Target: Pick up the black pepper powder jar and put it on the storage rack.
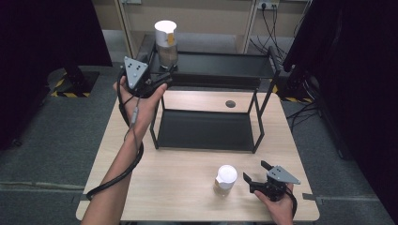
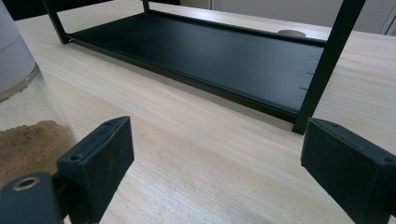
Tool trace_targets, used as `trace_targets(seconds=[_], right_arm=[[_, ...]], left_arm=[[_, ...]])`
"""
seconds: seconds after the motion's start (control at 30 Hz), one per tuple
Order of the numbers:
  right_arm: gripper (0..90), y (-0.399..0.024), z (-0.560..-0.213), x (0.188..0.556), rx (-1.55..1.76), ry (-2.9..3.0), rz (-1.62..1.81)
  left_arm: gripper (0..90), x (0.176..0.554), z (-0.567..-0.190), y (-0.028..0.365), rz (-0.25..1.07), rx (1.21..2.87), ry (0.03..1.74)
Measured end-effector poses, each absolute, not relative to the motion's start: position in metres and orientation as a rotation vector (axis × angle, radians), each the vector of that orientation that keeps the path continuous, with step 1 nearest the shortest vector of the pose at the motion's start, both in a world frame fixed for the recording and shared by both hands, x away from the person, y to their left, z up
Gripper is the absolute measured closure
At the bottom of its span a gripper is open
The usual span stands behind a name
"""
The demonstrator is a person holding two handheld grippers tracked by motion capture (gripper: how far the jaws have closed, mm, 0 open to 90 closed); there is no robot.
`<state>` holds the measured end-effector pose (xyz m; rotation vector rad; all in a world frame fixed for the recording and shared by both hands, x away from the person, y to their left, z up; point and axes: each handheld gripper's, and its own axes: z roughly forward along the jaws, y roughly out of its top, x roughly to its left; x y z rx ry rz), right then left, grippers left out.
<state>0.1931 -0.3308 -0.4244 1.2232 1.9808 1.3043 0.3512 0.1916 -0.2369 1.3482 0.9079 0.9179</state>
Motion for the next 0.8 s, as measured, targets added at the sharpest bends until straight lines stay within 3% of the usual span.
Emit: trace_targets(seconds=[0.8], right_arm=[[9.7, -0.33, -0.425, 0.192, 1.218, 1.978, 1.305]], left_arm=[[15.7, 0.324, -0.283, 0.194, 0.877, 1.372, 0.877]])
